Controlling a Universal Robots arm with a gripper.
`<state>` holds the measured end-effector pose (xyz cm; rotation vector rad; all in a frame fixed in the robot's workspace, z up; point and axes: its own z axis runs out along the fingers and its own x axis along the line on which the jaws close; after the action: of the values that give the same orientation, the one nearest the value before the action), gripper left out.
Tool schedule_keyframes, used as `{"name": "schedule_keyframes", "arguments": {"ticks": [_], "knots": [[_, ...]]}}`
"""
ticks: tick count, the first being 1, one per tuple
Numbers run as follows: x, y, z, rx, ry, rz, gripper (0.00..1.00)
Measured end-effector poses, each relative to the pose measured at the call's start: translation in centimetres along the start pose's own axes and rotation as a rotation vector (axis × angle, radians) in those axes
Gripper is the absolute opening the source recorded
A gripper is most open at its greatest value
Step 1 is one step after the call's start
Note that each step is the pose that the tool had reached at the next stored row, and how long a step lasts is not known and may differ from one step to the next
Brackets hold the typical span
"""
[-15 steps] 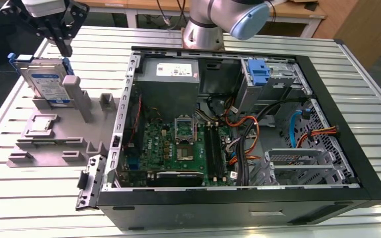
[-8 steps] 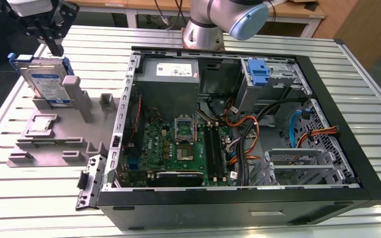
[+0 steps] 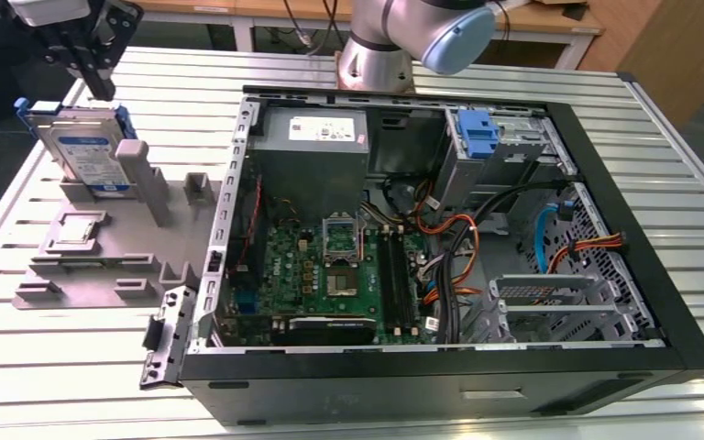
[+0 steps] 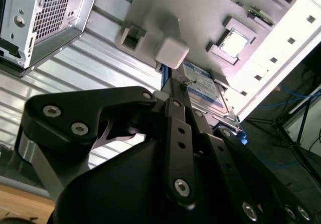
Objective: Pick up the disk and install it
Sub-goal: 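Reach for the disk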
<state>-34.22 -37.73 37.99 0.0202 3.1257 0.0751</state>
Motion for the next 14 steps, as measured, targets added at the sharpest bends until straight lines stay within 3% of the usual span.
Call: {"name": "schedule_keyframes", "arguments": {"ticks": [8, 14], "knots": [[3.3, 0.6, 0.15, 0.0, 0.0001, 0.0, 0.1], [4.75, 1.53, 0.39, -0.0001, 0.0004, 0.0, 0.1]]}}
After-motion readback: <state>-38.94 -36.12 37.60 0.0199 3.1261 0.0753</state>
